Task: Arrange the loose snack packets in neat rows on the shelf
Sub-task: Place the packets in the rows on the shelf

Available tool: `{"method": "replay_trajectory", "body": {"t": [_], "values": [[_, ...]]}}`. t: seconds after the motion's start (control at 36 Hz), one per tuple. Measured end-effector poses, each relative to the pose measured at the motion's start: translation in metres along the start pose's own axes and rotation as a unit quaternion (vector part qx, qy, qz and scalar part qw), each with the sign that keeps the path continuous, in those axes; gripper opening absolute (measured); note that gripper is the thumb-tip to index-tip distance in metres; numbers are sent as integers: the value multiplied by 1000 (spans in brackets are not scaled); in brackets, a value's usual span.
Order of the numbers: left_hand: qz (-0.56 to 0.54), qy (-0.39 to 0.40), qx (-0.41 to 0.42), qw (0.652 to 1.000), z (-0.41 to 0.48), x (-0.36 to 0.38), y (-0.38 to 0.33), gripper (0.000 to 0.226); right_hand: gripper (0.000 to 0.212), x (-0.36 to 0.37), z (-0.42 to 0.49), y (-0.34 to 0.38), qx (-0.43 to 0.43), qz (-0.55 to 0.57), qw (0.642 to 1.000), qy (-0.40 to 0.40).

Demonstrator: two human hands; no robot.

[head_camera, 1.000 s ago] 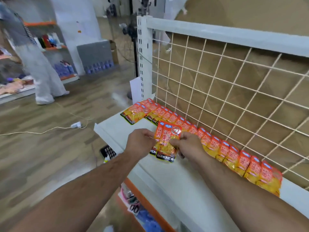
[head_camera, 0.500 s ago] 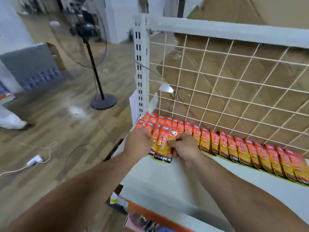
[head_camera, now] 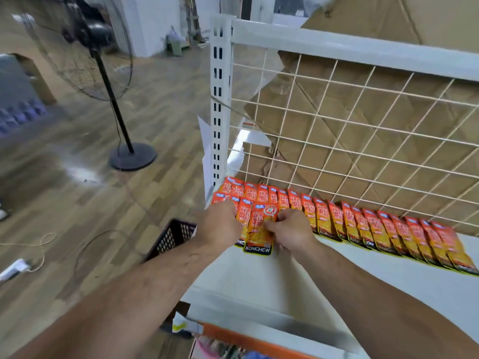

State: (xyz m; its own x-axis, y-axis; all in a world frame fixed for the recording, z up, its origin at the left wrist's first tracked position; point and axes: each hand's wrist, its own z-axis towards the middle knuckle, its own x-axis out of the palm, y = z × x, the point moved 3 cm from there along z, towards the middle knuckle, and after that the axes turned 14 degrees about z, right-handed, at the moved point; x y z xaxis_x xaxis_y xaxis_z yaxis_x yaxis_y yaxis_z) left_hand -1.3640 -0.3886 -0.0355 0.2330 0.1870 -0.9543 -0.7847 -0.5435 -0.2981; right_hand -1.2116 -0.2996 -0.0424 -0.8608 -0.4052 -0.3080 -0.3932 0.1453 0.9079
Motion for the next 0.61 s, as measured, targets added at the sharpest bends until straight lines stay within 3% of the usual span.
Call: {"method": "replay_trajectory", "body": {"t": [0.11, 0.28, 0.61], "values": [[17, 2, 22, 1000, 1, -2, 0, 10, 37, 1, 1, 4, -14, -16, 1000, -14], [33, -20, 38, 999, -1, -14, 5, 15, 22, 2, 3, 12, -42, -99, 993, -38], [97, -38, 45, 994, -10, -32, 10, 22, 43, 4, -2, 20, -36, -246, 966, -70]]}}
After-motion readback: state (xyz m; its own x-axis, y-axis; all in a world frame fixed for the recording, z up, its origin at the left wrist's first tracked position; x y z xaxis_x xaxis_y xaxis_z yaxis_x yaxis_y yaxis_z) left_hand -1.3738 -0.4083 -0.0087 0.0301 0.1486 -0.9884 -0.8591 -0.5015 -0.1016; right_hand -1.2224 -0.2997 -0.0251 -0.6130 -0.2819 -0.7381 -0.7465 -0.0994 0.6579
